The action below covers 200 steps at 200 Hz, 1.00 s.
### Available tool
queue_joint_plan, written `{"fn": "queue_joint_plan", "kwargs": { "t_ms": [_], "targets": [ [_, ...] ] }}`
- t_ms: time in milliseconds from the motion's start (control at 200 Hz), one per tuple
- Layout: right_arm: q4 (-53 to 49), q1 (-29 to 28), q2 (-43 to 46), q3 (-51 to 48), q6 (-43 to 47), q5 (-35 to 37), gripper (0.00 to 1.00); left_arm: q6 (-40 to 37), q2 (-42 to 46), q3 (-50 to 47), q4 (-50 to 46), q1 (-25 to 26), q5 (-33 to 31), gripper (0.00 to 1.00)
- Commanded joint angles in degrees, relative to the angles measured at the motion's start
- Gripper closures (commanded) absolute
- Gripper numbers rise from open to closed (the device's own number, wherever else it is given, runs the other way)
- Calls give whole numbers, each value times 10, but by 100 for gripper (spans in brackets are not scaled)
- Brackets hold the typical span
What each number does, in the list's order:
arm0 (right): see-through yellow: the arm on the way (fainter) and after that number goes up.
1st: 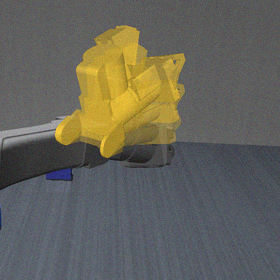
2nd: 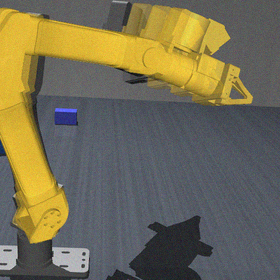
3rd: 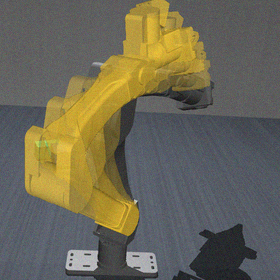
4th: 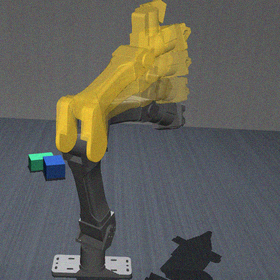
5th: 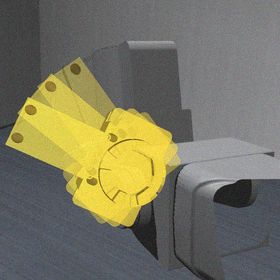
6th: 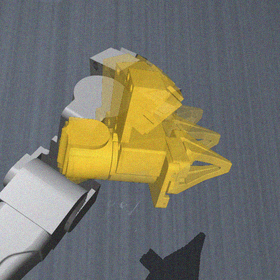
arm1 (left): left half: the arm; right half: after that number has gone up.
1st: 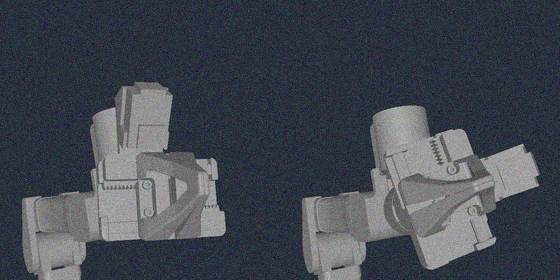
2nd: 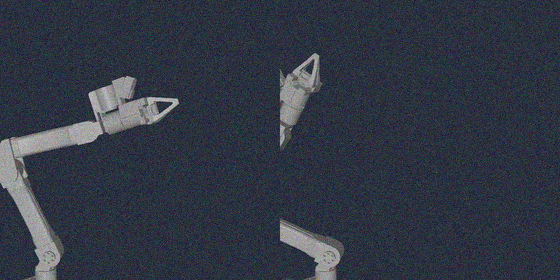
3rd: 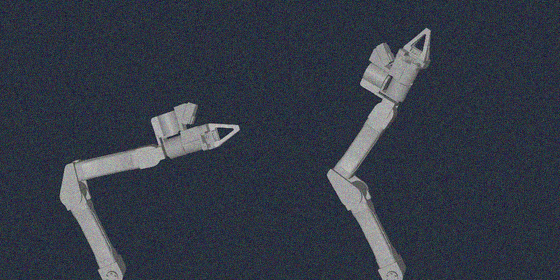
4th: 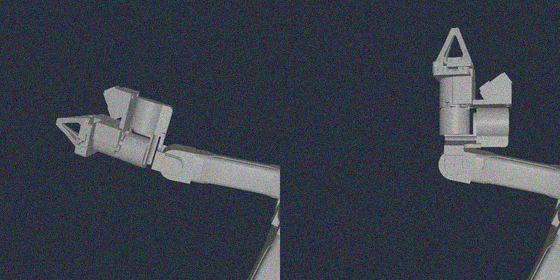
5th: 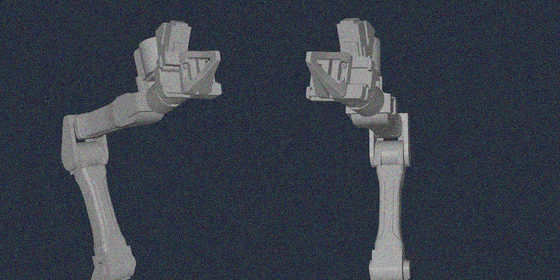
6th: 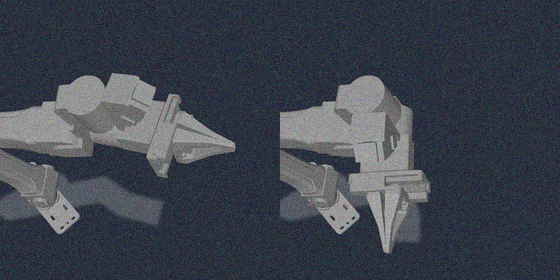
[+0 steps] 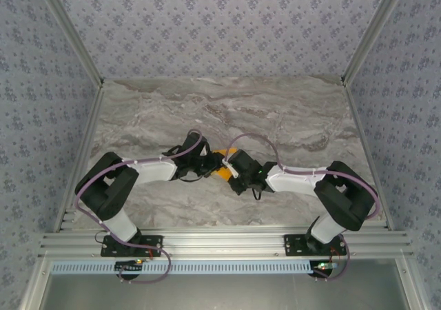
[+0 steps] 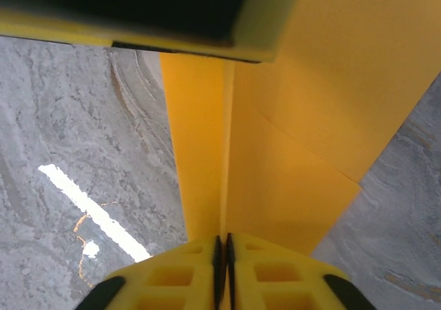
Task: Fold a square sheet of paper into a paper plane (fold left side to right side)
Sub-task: Fourth fold the wing at the center of the table.
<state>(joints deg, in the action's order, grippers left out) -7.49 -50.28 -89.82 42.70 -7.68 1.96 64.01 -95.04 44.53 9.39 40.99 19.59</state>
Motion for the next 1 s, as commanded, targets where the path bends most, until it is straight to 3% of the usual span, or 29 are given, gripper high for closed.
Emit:
{"fn": "queue_joint_plan", "kwargs": {
  "t_ms": [0, 260, 430, 595, 794, 994],
  "targets": [
    [-11, -6, -7, -6, -9, -29, 91, -7, 23, 26, -1, 3, 2, 53],
    [19, 18, 13, -27, -40, -116, 96, -41, 105, 1, -60, -7, -41, 39],
    [56, 46, 24, -50, -65, -182, 98, -36, 137, -31, -65, -12, -59, 38],
    [86, 68, 26, -71, -83, -230, 100, -25, 131, -51, -51, -11, -59, 48],
    [128, 102, 32, -96, -105, -295, 100, -23, 110, -52, -39, -10, -52, 68],
    [163, 128, 32, -112, -126, -345, 100, -16, 71, -48, -2, -7, -30, 72]
  ]
}}
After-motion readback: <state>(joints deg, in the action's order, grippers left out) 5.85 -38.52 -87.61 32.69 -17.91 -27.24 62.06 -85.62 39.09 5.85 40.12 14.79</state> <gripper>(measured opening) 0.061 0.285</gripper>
